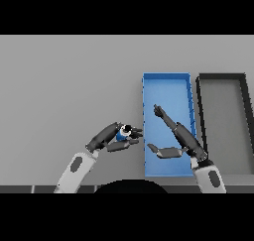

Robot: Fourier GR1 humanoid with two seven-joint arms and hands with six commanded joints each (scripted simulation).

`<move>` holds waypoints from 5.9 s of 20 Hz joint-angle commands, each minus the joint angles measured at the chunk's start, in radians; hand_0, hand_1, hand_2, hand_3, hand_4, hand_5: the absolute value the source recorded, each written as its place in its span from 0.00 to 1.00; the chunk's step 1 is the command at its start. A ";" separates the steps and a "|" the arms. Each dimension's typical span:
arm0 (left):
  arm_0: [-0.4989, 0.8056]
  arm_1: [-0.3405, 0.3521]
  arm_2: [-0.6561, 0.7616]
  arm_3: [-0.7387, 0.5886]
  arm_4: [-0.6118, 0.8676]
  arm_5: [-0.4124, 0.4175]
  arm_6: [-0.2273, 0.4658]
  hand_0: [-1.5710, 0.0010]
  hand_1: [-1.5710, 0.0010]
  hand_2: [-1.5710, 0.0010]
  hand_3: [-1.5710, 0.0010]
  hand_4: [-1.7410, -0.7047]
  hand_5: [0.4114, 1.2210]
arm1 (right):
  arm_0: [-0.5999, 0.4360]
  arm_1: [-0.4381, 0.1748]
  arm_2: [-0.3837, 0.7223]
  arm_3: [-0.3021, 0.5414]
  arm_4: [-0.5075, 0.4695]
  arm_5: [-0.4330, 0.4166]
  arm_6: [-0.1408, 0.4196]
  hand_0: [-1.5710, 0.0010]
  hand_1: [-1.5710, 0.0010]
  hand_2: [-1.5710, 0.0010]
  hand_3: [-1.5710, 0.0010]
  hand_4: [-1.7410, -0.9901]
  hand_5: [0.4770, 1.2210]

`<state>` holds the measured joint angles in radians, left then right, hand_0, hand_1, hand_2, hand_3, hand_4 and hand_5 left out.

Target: Pick up the blue pipe and place it into the blue bin.

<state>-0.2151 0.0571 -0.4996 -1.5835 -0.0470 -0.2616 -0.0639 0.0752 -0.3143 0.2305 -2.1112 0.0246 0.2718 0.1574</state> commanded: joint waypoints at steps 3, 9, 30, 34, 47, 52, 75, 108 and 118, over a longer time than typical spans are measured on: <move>-0.005 -0.024 0.002 0.002 -0.012 -0.001 0.012 0.00 0.00 0.00 0.00 0.26 1.00 | -0.082 0.020 0.051 0.002 -0.002 0.022 0.071 1.00 1.00 1.00 1.00 0.66 0.06; 0.005 -0.046 0.008 0.000 -0.022 -0.037 0.027 0.00 0.00 0.00 0.00 0.26 1.00 | -0.228 0.049 0.115 0.020 -0.066 0.083 0.163 1.00 1.00 1.00 1.00 0.71 0.05; 0.005 -0.110 0.089 0.020 -0.030 -0.142 0.027 0.00 0.00 0.02 0.10 0.02 1.00 | -0.446 0.204 0.195 0.209 -0.063 0.121 0.142 0.08 0.08 0.08 0.11 0.35 0.76; 0.011 -0.114 0.089 0.025 -0.048 -0.137 -0.026 0.00 0.00 0.01 0.09 0.01 1.00 | -0.418 0.247 0.192 0.185 -0.084 0.125 0.183 0.03 0.03 0.03 0.05 0.33 0.90; 0.021 -0.096 0.120 0.014 -0.129 -0.241 0.054 0.84 0.85 0.86 0.89 0.66 0.62 | -0.389 0.338 0.158 0.184 -0.039 0.136 0.200 0.00 0.00 0.00 0.00 0.32 0.99; 0.011 -0.118 0.136 0.026 -0.122 -0.222 0.134 0.95 0.95 0.95 0.96 0.74 0.28 | -0.388 0.352 0.153 0.179 -0.014 0.142 0.161 0.00 0.00 0.00 0.00 0.32 1.00; 0.057 -0.090 0.142 -0.020 -0.126 -0.213 0.180 1.00 1.00 1.00 1.00 0.76 0.07 | -0.875 0.175 -0.407 0.249 -0.317 -0.088 0.443 0.00 0.00 0.00 0.00 0.32 1.00; 0.044 -0.085 0.146 0.001 -0.168 -0.173 0.124 1.00 1.00 1.00 1.00 0.79 0.10 | -0.392 -0.430 0.253 0.528 -0.746 -0.772 0.453 0.72 0.73 0.74 0.92 0.58 0.79; 0.049 -0.087 0.146 0.007 -0.171 -0.169 0.126 1.00 1.00 1.00 1.00 0.78 0.10 | -0.589 -0.631 0.605 0.557 -0.798 -0.706 0.453 0.97 0.97 0.97 0.99 0.82 0.36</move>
<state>-0.1661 -0.0301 -0.3541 -1.5763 -0.2176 -0.4305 0.0621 -0.5141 -0.9454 0.8358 -1.5545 -0.7731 -0.4340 0.6100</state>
